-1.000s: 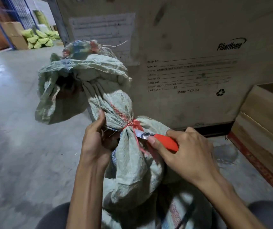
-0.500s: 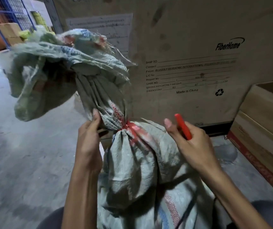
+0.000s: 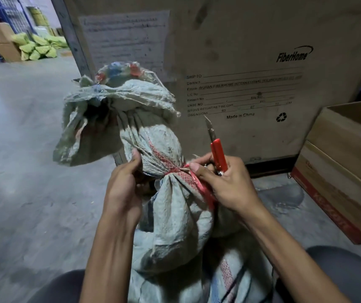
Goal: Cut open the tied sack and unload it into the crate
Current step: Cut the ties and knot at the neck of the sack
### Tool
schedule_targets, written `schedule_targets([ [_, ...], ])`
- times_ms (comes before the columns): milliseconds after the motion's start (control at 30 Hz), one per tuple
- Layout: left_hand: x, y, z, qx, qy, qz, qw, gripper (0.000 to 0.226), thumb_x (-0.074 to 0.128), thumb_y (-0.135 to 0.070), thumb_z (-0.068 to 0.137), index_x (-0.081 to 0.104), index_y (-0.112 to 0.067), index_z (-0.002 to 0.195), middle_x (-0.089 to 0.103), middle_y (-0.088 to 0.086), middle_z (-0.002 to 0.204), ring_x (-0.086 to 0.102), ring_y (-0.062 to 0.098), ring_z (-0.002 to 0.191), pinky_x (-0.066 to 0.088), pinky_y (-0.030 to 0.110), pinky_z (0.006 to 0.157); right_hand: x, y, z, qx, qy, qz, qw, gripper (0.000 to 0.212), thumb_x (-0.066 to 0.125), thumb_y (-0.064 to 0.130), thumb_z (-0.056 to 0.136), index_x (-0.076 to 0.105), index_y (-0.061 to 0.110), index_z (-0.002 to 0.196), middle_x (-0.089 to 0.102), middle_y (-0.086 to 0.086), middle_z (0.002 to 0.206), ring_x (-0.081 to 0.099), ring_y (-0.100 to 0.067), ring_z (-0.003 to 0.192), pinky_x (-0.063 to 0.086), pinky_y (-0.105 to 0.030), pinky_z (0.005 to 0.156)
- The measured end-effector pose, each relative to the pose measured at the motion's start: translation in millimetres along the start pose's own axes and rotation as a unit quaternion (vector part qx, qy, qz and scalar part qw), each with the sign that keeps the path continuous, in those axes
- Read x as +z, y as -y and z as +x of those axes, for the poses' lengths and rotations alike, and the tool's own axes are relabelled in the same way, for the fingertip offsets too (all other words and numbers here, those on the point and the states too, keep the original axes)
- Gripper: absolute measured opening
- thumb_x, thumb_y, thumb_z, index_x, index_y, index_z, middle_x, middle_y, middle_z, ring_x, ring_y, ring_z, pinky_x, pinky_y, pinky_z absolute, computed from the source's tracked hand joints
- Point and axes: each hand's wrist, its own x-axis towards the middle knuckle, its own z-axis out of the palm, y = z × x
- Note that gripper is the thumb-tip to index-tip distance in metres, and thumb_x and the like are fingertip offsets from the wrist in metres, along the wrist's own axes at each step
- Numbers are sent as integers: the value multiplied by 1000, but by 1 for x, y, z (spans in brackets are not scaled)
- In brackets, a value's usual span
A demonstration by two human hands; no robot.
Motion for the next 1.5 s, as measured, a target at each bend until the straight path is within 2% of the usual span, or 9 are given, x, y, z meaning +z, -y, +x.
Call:
schedule_targets([
  [167, 14, 1, 1, -45, -54, -99, 993, 37, 54, -34, 101, 73, -4, 93, 75, 16, 98, 69, 30, 89, 55, 44, 87, -1, 3, 1, 4, -4, 5, 1000, 14, 79, 23, 83, 73, 10, 79, 51, -4, 59, 53, -10, 54, 43, -22, 58],
  [300, 19, 14, 0, -37, -75, -63, 994, 39, 54, -39, 102, 65, -1, 107, 66, 21, 104, 60, 36, 95, 49, 54, 87, -4, 4, -7, 24, 7, -19, 999, 12, 77, 23, 84, 73, 15, 76, 51, 11, 48, 50, -3, 47, 41, -20, 52],
  [467, 21, 22, -1, -80, -71, -86, 991, 40, 49, -28, 105, 66, 5, 121, 74, 25, 115, 71, 43, 105, 53, 61, 97, -5, 6, -17, 11, 3, -183, 983, 20, 71, 46, 81, 69, 25, 82, 70, -2, 66, 63, -20, 61, 55, -40, 63],
  [567, 28, 22, -1, -102, -63, -103, 987, 43, 46, -29, 106, 63, 4, 128, 70, 25, 123, 68, 41, 113, 49, 58, 103, -8, 12, -22, -35, -38, -300, 953, 50, 50, 81, 77, 55, 34, 94, 66, 11, 68, 53, 1, 56, 45, -23, 53],
  [633, 30, 22, 1, -91, -65, -108, 988, 43, 46, -29, 107, 63, 4, 128, 71, 24, 121, 69, 38, 113, 53, 55, 99, -11, 15, -25, -72, -46, -343, 935, 57, 24, 87, 81, 46, 37, 98, 59, 16, 64, 48, 2, 59, 31, -14, 52],
  [700, 31, 20, 4, -67, -76, -105, 989, 42, 47, -29, 106, 65, 5, 124, 74, 23, 116, 71, 38, 109, 57, 53, 93, -14, 16, -27, -104, -43, -359, 926, 50, 16, 75, 92, 46, 36, 98, 49, 21, 60, 51, -8, 65, 31, -23, 50],
  [933, 33, 14, 5, 16, -124, -53, 991, 47, 52, -39, 103, 71, 4, 105, 79, 21, 98, 77, 36, 91, 63, 49, 81, -19, 13, -28, -161, -55, -454, 875, 43, 37, 73, 90, 52, 33, 92, 64, 14, 73, 50, -15, 71, 37, -27, 49],
  [1200, 26, 13, 9, 26, -132, -158, 978, 40, 51, -40, 103, 62, -12, 75, 54, 15, 98, 41, 29, 97, 34, 48, 81, -20, 4, -27, -160, -66, -456, 873, 44, 46, 73, 85, 53, 30, 79, 60, 11, 70, 49, -14, 69, 41, -28, 51],
  [1500, 29, 16, 8, 16, -123, -158, 980, 45, 50, -44, 103, 63, -11, 74, 56, 11, 104, 40, 29, 101, 36, 44, 74, -14, 4, -26, -146, -80, -428, 888, 43, 45, 73, 86, 49, 31, 80, 60, 13, 71, 52, -15, 70, 41, -28, 51],
])
